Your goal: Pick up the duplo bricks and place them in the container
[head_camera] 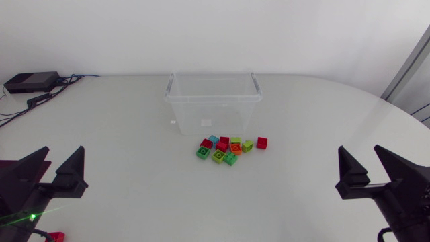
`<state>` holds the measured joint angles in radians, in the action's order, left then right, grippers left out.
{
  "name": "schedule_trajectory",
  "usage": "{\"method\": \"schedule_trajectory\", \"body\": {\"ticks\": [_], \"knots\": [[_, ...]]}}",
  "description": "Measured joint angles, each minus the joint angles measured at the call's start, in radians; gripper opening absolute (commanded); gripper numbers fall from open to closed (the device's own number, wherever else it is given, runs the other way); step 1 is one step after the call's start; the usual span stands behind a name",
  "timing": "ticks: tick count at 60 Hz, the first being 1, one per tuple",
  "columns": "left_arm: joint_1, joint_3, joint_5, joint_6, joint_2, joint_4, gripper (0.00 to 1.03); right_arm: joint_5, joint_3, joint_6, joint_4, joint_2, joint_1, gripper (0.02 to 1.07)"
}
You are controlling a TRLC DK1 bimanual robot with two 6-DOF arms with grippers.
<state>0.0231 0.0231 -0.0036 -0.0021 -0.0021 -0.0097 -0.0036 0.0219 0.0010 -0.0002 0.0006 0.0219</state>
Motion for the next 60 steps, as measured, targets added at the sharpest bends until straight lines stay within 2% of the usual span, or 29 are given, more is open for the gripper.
{"method": "schedule_trajectory", "body": {"ticks": [11, 17, 31, 38, 51, 60], "knots": [[0.0, 0.011, 0.0, 0.003, 0.006, 0.0, 0.99, -0.001, 0.001, 0.0, -0.001, 0.003, 0.019, 1.02], [0.0, 0.061, 0.0, 0.003, 0.082, 0.001, 0.99, -0.004, 0.029, 0.0, -0.001, 0.07, 0.024, 1.02], [-0.014, 0.268, 0.0, 0.006, 0.458, 0.035, 0.99, -0.031, 0.221, 0.0, 0.004, 0.375, 0.029, 1.02], [-0.045, 0.391, 0.004, 0.022, 0.672, 0.034, 0.97, -0.042, 0.301, 0.0, 0.005, 0.494, 0.029, 1.02], [-0.101, 0.547, 0.035, 0.029, 0.972, -0.008, 0.97, -0.068, 0.384, 0.003, 0.004, 0.712, 0.029, 1.02], [-0.125, 0.618, 0.079, 0.031, 1.14, -0.05, 0.97, -0.138, 0.41, 0.004, 0.002, 0.835, 0.014, 1.02]]}}
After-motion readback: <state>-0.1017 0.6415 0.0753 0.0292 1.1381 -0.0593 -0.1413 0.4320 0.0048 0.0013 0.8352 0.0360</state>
